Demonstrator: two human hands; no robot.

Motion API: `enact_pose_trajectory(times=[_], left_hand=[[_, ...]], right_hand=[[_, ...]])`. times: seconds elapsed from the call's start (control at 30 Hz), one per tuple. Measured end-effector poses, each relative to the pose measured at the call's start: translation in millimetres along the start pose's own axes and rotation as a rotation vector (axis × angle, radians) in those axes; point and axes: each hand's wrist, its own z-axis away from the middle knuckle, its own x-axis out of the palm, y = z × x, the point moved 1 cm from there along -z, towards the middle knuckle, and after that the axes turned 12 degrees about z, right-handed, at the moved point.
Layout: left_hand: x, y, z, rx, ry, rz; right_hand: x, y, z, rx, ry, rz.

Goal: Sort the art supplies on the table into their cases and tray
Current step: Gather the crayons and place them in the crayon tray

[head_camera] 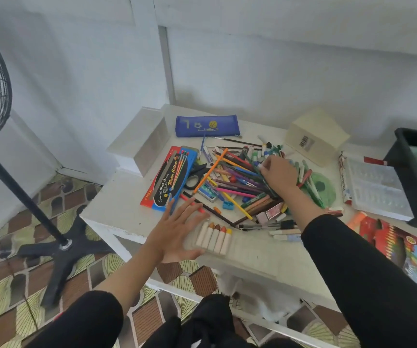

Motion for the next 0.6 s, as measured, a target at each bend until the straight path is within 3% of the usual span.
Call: enact_pose_trajectory(times=[0.2, 0.4, 0.6], left_hand=[[3, -2, -1, -0.006, -0.018, -0.015], [3, -1, -1, -0.012, -0.034, -0.018], [4, -2, -1, -0.011, -0.030, -0.013]], right_hand=[[-15, -5, 36, 0.093, 0.227, -0.298], [-21, -16, 92, -0.087, -0.111, -0.761], [-14, -12, 121, -0.175, -0.285, -0.626]])
